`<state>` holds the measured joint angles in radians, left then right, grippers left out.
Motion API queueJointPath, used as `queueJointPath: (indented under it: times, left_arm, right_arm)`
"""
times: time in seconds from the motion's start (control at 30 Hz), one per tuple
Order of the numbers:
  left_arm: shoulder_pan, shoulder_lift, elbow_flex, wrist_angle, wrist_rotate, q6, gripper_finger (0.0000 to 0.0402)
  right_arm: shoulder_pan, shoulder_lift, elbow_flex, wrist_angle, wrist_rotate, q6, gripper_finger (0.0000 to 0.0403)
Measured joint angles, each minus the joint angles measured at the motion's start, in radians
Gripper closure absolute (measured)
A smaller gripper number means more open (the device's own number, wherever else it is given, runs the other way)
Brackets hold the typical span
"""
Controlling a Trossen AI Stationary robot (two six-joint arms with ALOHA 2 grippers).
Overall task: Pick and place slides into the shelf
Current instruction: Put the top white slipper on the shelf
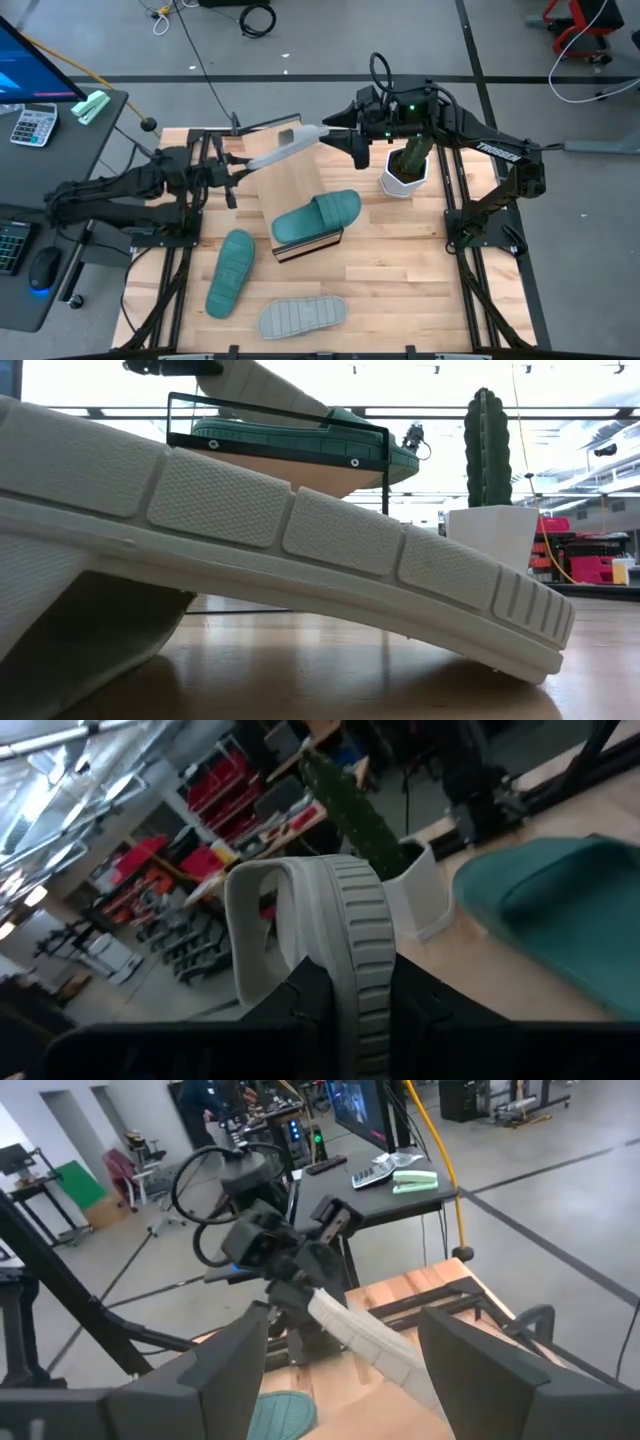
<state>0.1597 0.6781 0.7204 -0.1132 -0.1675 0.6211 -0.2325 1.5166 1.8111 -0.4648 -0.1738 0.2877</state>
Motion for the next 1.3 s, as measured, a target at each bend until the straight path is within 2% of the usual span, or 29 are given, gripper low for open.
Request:
queueJointPath:
  times: [0.4,0.77,0.93,1.3]
  left_arm:
    - [0.187,-0.040,-0.136,0.179,0.226,-0.063,0.0345]
    - [0.379,-0.040,-0.139,0.131,0.416,-0.085,0.0345]
    - [0.446,-0.037,-0.139,0.086,0.490,-0.046,0.0345]
    - [0.561,-0.037,-0.139,0.032,0.600,-0.002,0.0345]
  right_arm:
    - [0.017,0.016,-0.002,-0.005,0.038,0.026,0.0150]
    - [0.033,0.035,-0.002,-0.010,0.062,0.027,0.0158]
    - [0.035,0.034,-0.002,-0.009,0.064,0.027,0.0158]
    - [0.035,0.034,-0.002,-0.006,0.083,0.026,0.0159]
